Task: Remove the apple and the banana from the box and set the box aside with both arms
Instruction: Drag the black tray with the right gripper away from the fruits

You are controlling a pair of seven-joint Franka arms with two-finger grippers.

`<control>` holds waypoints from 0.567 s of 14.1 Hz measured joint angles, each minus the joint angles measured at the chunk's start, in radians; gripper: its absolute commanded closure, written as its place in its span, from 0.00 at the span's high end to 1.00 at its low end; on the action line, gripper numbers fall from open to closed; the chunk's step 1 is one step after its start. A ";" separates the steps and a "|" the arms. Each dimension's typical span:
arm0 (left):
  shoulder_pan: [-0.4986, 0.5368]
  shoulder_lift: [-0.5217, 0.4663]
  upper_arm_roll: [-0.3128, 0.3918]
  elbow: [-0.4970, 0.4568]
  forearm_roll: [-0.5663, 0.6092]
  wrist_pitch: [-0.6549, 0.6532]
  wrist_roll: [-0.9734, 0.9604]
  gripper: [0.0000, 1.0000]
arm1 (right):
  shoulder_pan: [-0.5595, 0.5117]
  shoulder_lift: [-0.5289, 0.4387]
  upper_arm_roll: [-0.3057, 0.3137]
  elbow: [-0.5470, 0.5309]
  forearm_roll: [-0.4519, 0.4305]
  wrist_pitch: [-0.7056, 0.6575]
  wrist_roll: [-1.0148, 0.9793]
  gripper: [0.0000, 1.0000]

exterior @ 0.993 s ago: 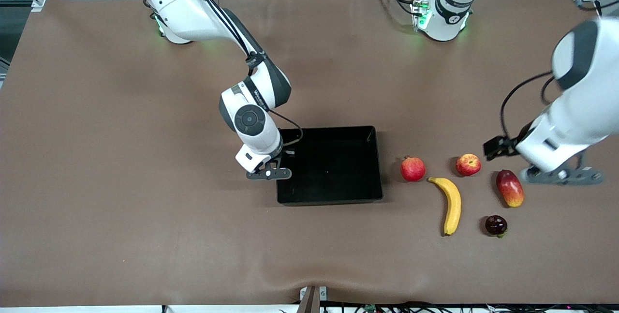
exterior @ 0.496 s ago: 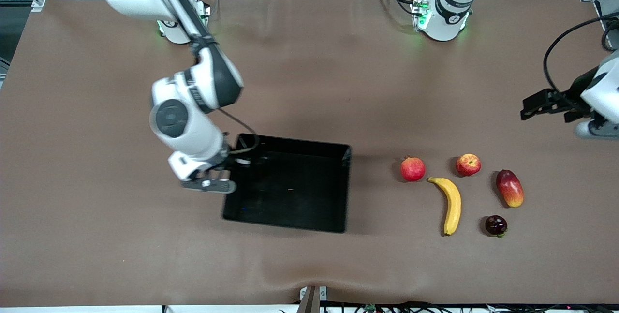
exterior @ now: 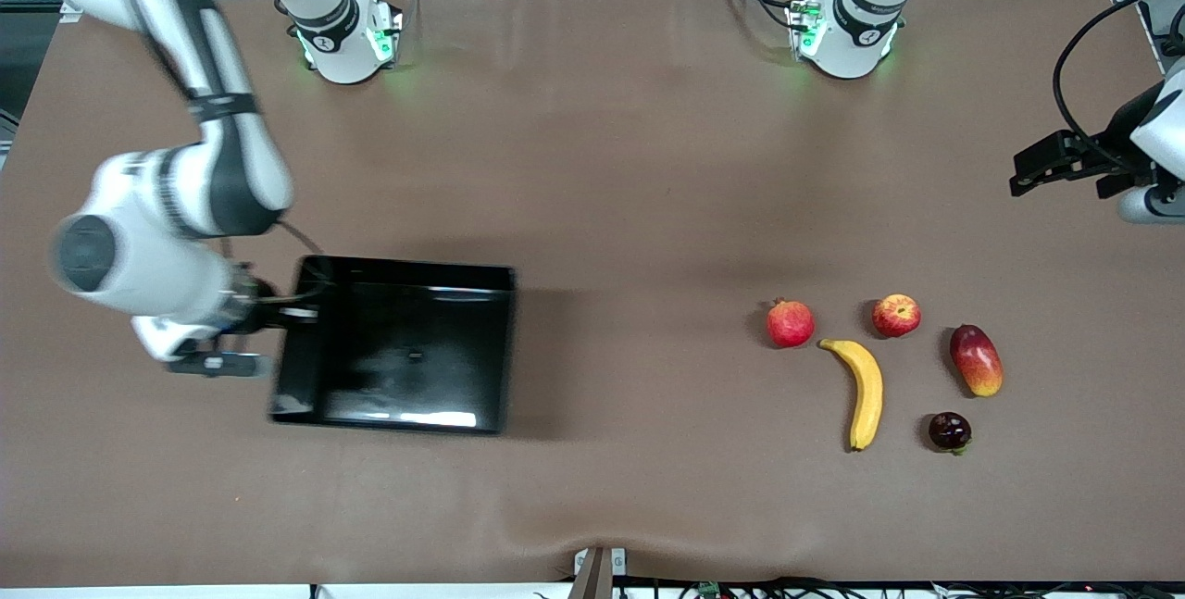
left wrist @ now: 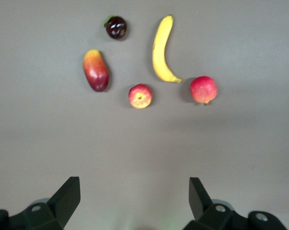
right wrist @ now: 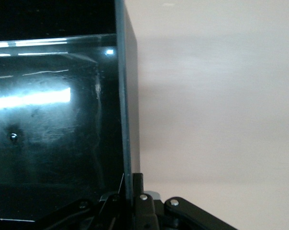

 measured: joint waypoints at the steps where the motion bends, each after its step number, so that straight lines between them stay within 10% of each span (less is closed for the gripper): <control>1: -0.028 -0.014 0.038 -0.020 0.000 0.000 0.001 1.00 | -0.053 -0.010 0.000 -0.022 0.000 0.000 -0.049 0.00; 8: -0.171 -0.055 0.182 -0.060 0.000 -0.001 0.000 1.00 | -0.316 -0.004 0.001 -0.073 0.000 0.071 -0.282 0.00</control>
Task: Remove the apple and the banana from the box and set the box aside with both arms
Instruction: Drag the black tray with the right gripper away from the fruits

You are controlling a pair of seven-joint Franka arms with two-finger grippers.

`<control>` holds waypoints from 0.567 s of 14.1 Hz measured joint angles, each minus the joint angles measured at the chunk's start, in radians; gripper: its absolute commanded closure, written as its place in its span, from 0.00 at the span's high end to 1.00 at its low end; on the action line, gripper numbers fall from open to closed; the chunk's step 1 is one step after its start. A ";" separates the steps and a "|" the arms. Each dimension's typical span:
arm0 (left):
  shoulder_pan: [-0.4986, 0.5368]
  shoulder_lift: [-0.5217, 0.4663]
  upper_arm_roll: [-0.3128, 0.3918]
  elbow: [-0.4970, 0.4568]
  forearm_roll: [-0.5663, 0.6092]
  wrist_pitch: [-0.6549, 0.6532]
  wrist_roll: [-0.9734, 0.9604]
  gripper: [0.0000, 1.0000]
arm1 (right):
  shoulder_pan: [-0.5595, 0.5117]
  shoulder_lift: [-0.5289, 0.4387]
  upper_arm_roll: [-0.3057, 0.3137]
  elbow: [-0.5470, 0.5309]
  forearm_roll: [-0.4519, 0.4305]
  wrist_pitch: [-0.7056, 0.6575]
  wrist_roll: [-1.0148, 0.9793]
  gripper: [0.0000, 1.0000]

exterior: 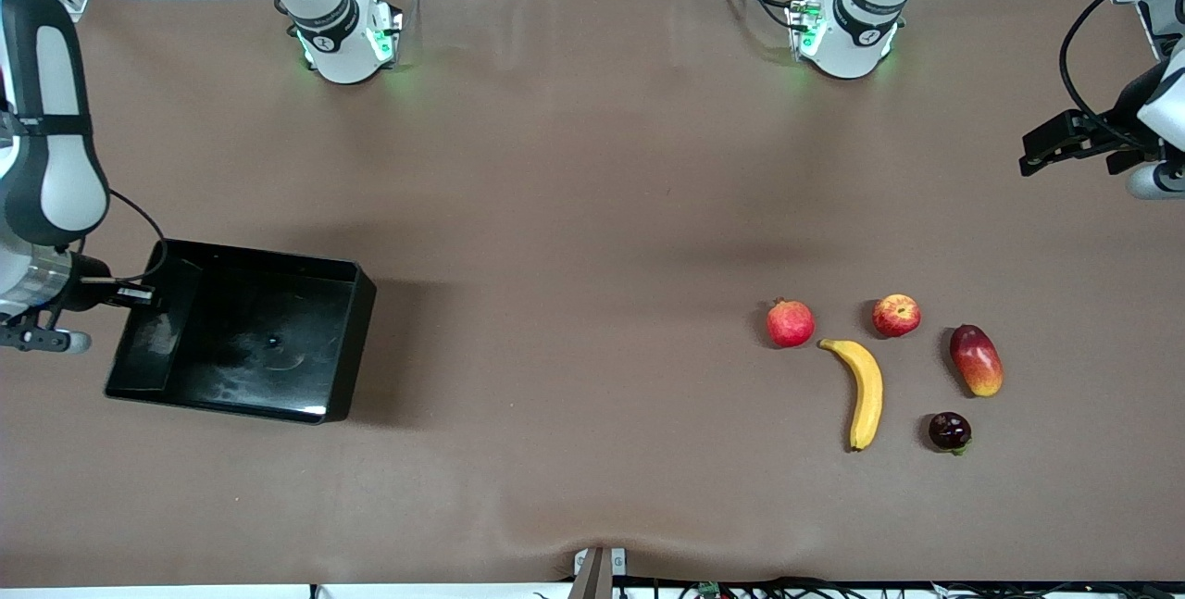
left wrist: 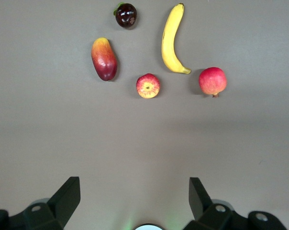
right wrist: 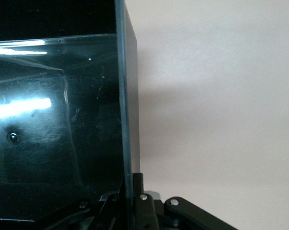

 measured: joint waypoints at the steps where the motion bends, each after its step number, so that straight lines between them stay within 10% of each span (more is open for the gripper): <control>1: -0.001 0.000 -0.001 -0.001 0.000 0.000 0.000 1.00 | -0.010 0.014 0.000 -0.007 0.000 0.039 -0.025 0.00; 6: -0.005 -0.015 -0.015 -0.015 0.000 0.000 -0.032 1.00 | -0.021 0.109 0.002 -0.012 0.000 0.128 -0.058 0.00; 7: -0.005 -0.023 -0.024 -0.022 0.000 0.000 -0.054 1.00 | -0.022 0.124 0.002 -0.012 0.000 0.144 -0.066 0.38; 8: -0.005 -0.031 -0.036 -0.030 0.000 0.000 -0.068 1.00 | -0.023 0.132 0.002 -0.012 0.000 0.156 -0.083 0.99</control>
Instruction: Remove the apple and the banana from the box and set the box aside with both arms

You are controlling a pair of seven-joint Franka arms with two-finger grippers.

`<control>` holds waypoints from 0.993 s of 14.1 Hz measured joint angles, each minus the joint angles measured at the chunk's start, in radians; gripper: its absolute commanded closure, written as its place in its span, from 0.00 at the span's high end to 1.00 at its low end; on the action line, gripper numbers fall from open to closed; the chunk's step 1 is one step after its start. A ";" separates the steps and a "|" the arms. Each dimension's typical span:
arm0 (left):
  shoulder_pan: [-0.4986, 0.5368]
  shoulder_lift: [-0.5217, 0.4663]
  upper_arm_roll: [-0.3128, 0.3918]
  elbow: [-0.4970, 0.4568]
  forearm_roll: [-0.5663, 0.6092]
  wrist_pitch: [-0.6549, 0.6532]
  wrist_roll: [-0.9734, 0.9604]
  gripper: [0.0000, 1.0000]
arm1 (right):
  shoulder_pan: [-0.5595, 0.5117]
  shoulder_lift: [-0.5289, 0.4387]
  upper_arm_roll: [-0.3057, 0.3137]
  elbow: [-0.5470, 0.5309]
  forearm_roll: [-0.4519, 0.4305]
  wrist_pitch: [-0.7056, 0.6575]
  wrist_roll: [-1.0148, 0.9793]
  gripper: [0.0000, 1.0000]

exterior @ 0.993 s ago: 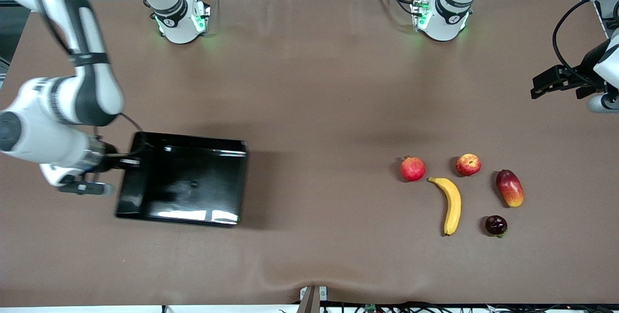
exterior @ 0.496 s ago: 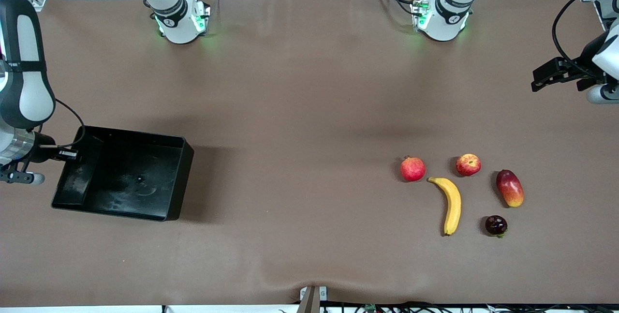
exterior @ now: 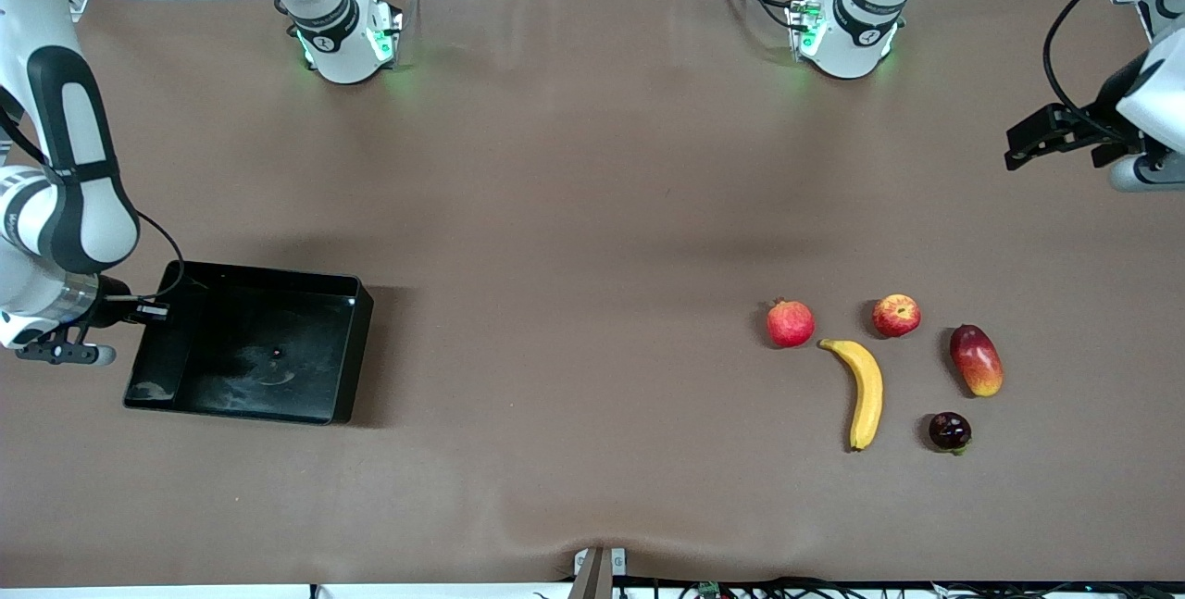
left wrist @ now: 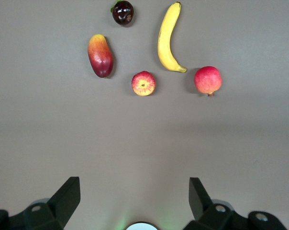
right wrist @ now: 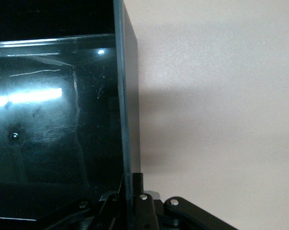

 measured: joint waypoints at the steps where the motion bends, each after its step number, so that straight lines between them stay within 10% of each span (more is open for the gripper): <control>1: 0.000 -0.007 -0.010 -0.006 0.000 0.000 -0.012 1.00 | -0.001 0.002 0.000 0.000 0.001 0.019 -0.036 1.00; 8: 0.012 -0.038 -0.012 -0.032 0.000 0.000 -0.021 1.00 | 0.001 -0.064 0.015 0.020 0.001 0.021 -0.181 1.00; 14: 0.012 -0.074 -0.013 -0.060 0.000 0.000 -0.021 1.00 | 0.142 -0.241 0.029 0.049 -0.087 -0.264 0.093 1.00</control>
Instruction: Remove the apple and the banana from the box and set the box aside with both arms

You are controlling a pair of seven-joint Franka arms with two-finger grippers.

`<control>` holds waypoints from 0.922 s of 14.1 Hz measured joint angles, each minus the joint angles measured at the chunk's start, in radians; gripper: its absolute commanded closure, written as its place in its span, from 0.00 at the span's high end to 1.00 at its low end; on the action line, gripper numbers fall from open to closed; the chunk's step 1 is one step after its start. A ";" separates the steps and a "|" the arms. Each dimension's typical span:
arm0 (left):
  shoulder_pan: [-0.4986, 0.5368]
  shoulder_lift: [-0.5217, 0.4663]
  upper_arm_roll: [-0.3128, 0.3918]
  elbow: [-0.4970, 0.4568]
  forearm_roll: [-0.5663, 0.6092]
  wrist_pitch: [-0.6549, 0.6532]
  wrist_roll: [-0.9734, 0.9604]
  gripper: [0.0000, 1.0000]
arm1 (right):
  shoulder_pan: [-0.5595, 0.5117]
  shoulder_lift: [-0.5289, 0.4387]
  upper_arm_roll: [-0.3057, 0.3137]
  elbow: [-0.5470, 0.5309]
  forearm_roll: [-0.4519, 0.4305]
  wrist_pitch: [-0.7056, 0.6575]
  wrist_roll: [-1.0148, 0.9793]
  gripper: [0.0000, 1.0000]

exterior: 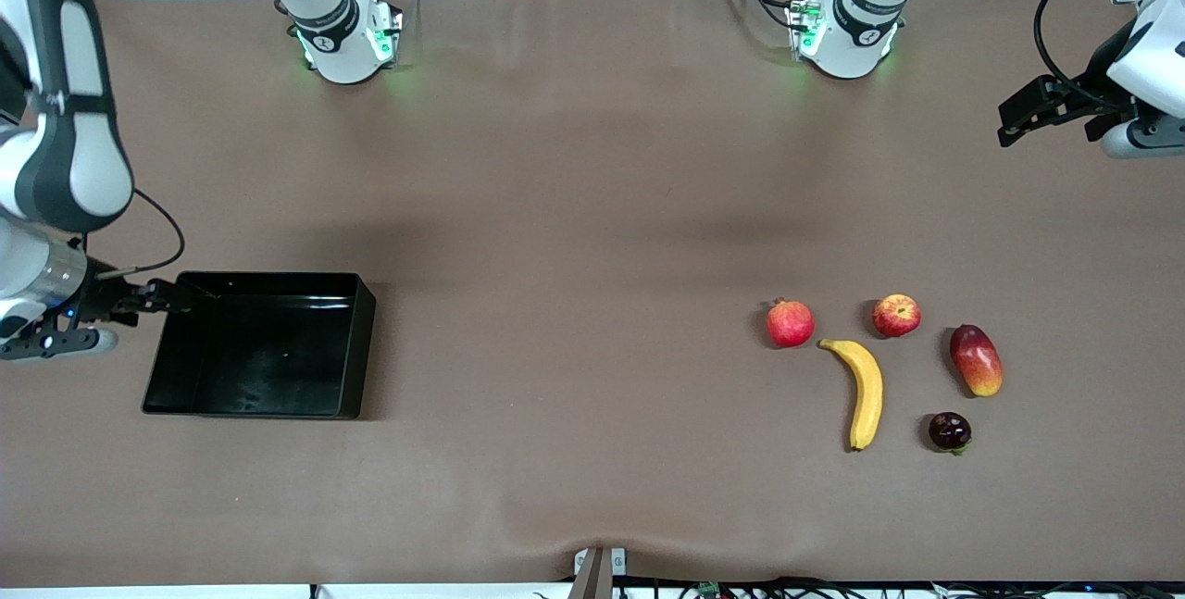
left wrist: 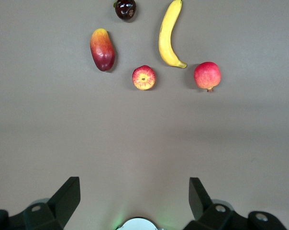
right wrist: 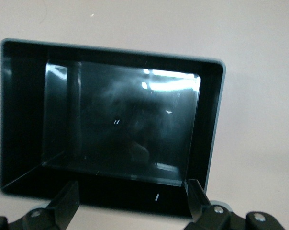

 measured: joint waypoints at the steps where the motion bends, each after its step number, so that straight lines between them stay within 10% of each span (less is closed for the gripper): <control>1: 0.000 -0.002 0.000 -0.002 0.000 0.000 0.000 1.00 | 0.021 -0.035 0.003 0.022 -0.016 -0.080 0.058 1.00; 6: 0.000 -0.003 0.000 0.000 0.000 0.003 0.000 1.00 | 0.078 -0.136 0.009 0.233 -0.030 -0.421 0.206 1.00; 13: 0.000 0.001 0.000 0.025 0.000 0.006 0.010 1.00 | 0.079 -0.264 0.012 0.304 -0.029 -0.541 0.212 1.00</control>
